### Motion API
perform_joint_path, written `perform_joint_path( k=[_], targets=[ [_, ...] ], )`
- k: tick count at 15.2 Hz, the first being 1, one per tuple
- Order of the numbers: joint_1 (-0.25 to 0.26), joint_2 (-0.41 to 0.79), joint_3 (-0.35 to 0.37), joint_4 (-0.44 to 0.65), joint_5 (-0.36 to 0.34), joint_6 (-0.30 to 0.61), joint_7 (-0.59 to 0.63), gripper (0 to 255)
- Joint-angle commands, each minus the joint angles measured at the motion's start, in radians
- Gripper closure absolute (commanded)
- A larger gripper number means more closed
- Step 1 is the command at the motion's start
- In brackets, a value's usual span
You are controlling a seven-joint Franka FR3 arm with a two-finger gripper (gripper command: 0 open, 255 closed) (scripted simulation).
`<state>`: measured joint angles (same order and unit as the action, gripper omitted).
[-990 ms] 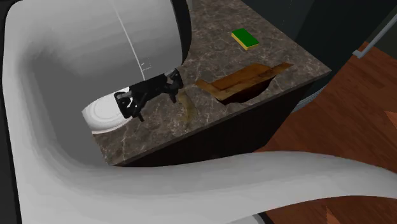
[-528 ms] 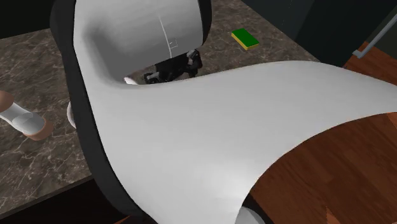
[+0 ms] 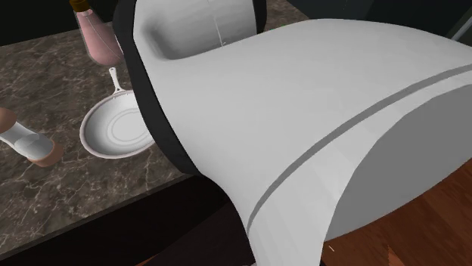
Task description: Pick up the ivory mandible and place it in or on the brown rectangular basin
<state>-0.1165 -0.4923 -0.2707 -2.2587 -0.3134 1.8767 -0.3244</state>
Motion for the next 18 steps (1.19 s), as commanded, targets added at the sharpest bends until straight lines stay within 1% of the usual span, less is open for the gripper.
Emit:
perform_joint_path(
  k=[1,4,12,13,18],
  targets=[
    [-0.002,0.006,-0.006,-0.018,-0.004,0.025,0.0,0],
    [-0.006,0.016,-0.018,-0.056,-0.011,0.074,0.001,0],
    [-0.006,0.016,-0.018,-0.056,-0.011,0.074,0.001,0],
    [-0.006,0.016,-0.018,-0.056,-0.011,0.074,0.001,255],
    [-0.006,0.016,-0.018,-0.056,-0.011,0.074,0.001,255]
  ],
)
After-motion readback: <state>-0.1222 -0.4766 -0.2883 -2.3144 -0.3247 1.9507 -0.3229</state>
